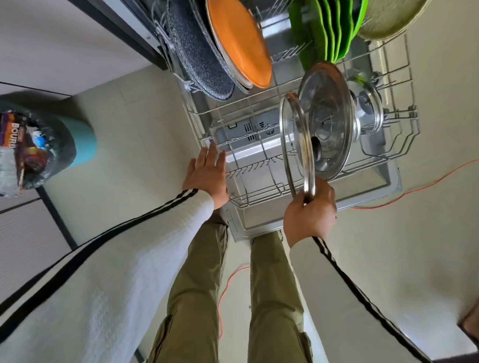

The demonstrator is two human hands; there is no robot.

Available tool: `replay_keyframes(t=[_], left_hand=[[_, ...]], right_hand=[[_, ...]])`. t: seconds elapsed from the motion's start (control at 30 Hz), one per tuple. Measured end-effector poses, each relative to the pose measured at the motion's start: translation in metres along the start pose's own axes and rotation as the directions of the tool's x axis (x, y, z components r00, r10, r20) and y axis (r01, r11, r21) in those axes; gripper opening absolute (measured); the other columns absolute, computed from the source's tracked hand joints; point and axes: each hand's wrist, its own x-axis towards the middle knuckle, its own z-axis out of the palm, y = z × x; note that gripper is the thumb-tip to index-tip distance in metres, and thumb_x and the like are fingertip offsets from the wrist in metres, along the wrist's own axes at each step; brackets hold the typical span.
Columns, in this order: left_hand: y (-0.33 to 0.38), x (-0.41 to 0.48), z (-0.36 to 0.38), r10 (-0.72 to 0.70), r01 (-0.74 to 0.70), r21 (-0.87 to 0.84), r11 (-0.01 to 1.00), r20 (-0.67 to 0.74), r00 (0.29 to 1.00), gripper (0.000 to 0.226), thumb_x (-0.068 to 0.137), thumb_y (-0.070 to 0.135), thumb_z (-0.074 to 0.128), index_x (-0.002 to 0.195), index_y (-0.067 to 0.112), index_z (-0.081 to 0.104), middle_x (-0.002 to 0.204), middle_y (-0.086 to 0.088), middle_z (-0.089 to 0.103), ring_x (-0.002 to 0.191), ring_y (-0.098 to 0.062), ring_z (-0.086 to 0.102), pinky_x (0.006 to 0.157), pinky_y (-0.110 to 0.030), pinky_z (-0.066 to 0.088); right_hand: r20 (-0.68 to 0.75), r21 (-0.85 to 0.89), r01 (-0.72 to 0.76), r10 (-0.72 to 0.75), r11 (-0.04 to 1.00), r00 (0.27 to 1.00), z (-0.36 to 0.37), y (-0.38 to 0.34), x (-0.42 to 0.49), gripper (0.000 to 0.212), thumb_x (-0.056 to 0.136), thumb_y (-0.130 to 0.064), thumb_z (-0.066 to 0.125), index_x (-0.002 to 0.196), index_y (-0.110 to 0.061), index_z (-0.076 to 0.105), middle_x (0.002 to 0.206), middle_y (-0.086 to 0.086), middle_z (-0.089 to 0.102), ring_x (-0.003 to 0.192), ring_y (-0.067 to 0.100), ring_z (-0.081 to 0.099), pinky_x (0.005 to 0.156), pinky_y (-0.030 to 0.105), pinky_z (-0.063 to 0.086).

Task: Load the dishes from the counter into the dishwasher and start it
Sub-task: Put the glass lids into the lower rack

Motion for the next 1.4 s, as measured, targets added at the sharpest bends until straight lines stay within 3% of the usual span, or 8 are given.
replay_keyframes(t=[0.23,0.4,0.57,0.77,0.93,1.1,1.23,1.4], left_hand=[[0.005,-0.001,0.000,0.046,-0.047,0.093,0.995,0.016,0.999,0.077,0.097,0.043,0.051,0.157,0.016,0.010,0.166,-0.012,-0.007,0.153,-0.033,-0.004,0.124,-0.051,0.008],[-0.004,0.000,0.004,0.070,-0.072,0.142,0.987,0.018,0.997,0.067,0.097,0.041,0.050,0.154,0.016,0.026,0.166,-0.012,-0.001,0.153,-0.032,-0.003,0.123,-0.052,0.011],[-0.011,-0.004,0.012,0.074,-0.070,0.192,0.979,-0.014,0.997,0.075,0.095,0.044,0.052,0.156,0.017,0.019,0.165,-0.012,-0.011,0.152,-0.031,-0.011,0.123,-0.052,0.005],[-0.015,0.001,0.021,0.069,-0.064,0.153,0.986,-0.026,0.997,0.072,0.095,0.043,0.052,0.155,0.018,0.021,0.165,-0.010,-0.013,0.152,-0.030,-0.014,0.123,-0.052,0.006],[-0.016,0.004,0.028,0.074,-0.067,0.143,0.987,-0.046,0.996,0.071,0.094,0.043,0.051,0.154,0.018,0.023,0.165,-0.010,-0.013,0.151,-0.031,-0.016,0.123,-0.054,0.008],[-0.014,0.007,0.032,0.085,-0.073,0.149,0.986,-0.078,0.993,0.065,0.095,0.041,0.049,0.152,0.019,0.027,0.166,-0.009,-0.010,0.152,-0.033,-0.013,0.122,-0.054,0.011],[-0.011,0.002,0.025,0.080,-0.069,0.136,0.988,-0.074,0.994,0.065,0.096,0.038,0.049,0.153,0.017,0.026,0.166,-0.010,-0.009,0.152,-0.032,-0.010,0.123,-0.053,0.010],[-0.006,-0.009,0.011,0.078,-0.066,0.142,0.988,-0.079,0.994,0.065,0.096,0.039,0.049,0.153,0.016,0.025,0.166,-0.011,-0.005,0.153,-0.032,-0.004,0.123,-0.052,0.011]], right_hand=[[0.011,-0.058,0.001,0.000,0.998,1.000,0.009,-0.016,0.014,0.040,0.090,-0.006,0.056,0.129,-0.014,0.051,0.130,0.007,0.056,0.107,0.036,0.061,0.090,0.045,0.050],[0.109,-0.234,0.123,-0.100,0.964,0.989,0.020,-0.012,0.014,0.041,0.087,-0.006,0.056,0.125,-0.009,0.043,0.110,0.016,0.063,0.098,0.041,0.064,0.086,0.049,0.051],[0.279,-0.368,0.191,-0.088,0.910,0.956,0.029,-0.026,0.043,0.037,0.089,-0.016,0.058,0.122,-0.007,0.041,0.111,0.018,0.060,0.101,0.044,0.062,0.084,0.046,0.051],[0.310,-0.308,0.014,0.087,0.951,0.947,0.034,-0.033,0.096,0.033,0.094,-0.015,0.052,0.126,-0.008,0.051,0.125,0.019,0.060,0.119,0.039,0.055,0.098,0.042,0.044],[0.285,-0.378,0.048,0.067,0.925,0.956,0.059,-0.003,0.091,0.039,0.099,-0.034,0.047,0.129,-0.011,0.049,0.122,0.019,0.061,0.115,0.040,0.057,0.096,0.044,0.045],[0.312,-0.519,0.121,0.056,0.846,0.948,0.064,0.004,0.109,0.047,0.097,-0.054,0.039,0.124,-0.020,0.059,0.123,0.010,0.063,0.115,0.034,0.058,0.098,0.040,0.044],[0.364,-0.446,0.097,0.081,0.890,0.928,0.060,0.008,0.114,0.050,0.090,-0.062,0.049,0.120,-0.025,0.061,0.122,0.009,0.063,0.111,0.033,0.060,0.095,0.041,0.045],[0.193,-0.246,0.159,-0.113,0.956,0.975,0.043,0.005,0.092,0.052,0.084,-0.049,0.064,0.119,-0.011,0.059,0.107,0.011,0.069,0.099,0.033,0.066,0.088,0.039,0.054]])
